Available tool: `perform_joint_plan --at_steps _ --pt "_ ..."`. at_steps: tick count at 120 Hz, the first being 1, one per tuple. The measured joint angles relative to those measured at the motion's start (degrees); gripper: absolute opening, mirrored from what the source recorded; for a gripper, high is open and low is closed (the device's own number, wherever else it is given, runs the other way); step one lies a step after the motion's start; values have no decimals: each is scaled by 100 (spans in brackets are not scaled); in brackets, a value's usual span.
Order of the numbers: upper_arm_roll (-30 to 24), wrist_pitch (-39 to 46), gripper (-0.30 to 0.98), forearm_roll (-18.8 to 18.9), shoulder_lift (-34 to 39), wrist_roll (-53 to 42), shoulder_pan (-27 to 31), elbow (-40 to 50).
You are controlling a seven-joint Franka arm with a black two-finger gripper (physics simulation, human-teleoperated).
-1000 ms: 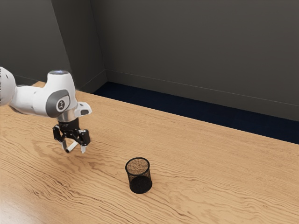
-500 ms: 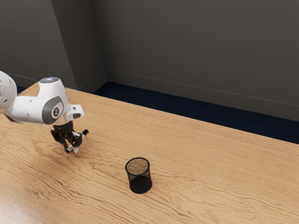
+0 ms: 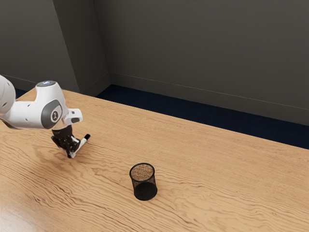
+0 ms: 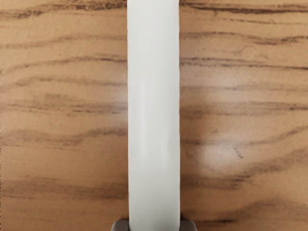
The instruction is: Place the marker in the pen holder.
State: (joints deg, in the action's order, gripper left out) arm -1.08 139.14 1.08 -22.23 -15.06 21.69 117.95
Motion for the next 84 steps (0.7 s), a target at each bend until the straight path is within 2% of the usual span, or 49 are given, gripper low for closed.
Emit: perform_joint_plan --at_steps 22,32,48,56,72,84 --pt "-8 -20 0 16 -82 -102 10 -150" --pt "-10 -100 -3 35 108 -117 -184 -154" --pt "-7 -502 -6 68 897 -102 -817 -116" --pt "-67 -749 -8 86 1568 -60 -1208 165" --pt "-670 -1192 -9 -26 2697 78 -1674 833" --pt "-1219 -1498 -8 -196 3138 221 -1763 1037"
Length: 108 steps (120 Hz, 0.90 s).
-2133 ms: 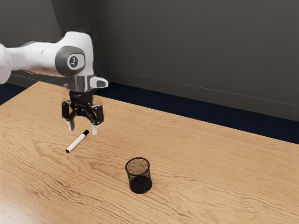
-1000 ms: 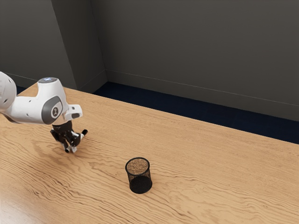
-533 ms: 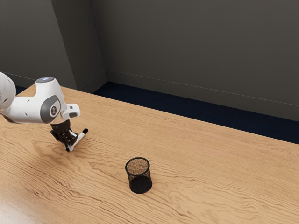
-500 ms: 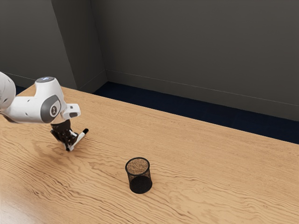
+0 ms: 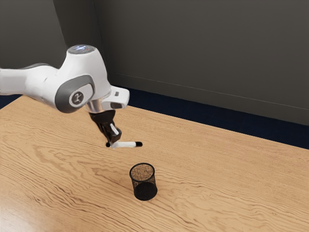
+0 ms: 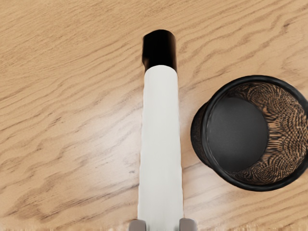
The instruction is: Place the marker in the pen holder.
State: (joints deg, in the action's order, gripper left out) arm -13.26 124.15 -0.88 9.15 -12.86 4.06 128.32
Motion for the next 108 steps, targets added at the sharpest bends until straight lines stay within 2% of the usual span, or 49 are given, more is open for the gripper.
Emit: perform_joint_plan --at_steps 21,51,68,74,94,104,108 --pt "-446 -324 -6 -212 58 237 -75 37" --pt "-426 -557 -5 -375 -482 475 -11 -22" --pt "-403 -743 -2 -415 -1043 557 67 -507" --pt "-410 -790 4 -416 -1199 571 85 -707" --pt "-391 -910 38 -444 -1368 593 -109 -1004" --pt "136 -1047 48 -694 -934 601 -377 -1175" --pt "417 -1245 51 -797 -794 610 -516 -1557"
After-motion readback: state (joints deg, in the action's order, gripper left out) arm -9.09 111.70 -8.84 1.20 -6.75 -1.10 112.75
